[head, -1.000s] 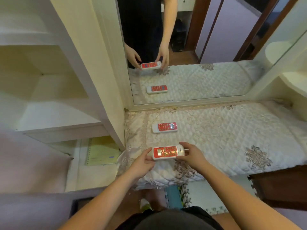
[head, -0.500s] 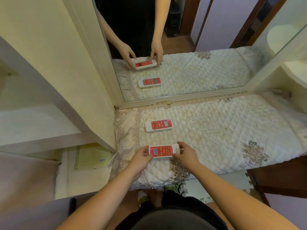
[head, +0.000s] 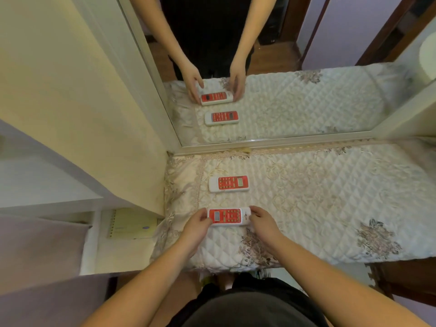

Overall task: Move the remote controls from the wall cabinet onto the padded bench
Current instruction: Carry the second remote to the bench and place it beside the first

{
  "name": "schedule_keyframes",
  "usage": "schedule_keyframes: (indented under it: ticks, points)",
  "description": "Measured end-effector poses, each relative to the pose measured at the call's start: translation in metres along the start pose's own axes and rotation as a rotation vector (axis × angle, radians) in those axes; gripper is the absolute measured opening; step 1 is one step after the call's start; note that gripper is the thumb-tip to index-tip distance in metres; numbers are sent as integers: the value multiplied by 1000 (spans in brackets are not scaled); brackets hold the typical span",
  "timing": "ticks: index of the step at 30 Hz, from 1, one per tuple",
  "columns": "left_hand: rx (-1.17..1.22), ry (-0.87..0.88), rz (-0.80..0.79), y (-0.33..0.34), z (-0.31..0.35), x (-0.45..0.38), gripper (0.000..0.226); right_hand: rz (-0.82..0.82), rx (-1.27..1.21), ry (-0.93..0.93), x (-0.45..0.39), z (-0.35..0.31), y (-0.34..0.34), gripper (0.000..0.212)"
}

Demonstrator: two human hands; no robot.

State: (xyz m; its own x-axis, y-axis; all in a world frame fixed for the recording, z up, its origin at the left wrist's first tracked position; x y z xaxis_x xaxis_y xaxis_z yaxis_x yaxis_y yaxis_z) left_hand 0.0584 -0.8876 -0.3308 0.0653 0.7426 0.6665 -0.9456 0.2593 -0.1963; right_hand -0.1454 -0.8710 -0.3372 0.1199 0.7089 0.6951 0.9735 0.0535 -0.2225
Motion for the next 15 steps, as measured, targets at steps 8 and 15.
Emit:
schedule_keyframes:
  ticks: [8,15]
  points:
    - [-97,3,39,-10,0,8,50,42,-100,48,0,8,-1,47]
    - [22,-6,-12,-8,-4,15,76,-4,-102,16,7,8,-8,42]
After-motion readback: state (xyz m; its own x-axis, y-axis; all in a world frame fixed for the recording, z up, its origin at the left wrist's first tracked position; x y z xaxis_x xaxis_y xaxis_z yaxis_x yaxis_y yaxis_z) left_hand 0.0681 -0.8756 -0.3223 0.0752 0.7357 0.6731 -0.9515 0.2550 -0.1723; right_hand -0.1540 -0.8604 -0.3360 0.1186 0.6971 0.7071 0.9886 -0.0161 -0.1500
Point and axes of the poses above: each hand's wrist, its own x-axis away from the middle knuckle, its own y-axis out of the palm, z = x × y, the point moved 5 cm from there along -x, towards the middle knuckle, and after that the axes turned 3 degrees about -z, right-handed, at the moved point
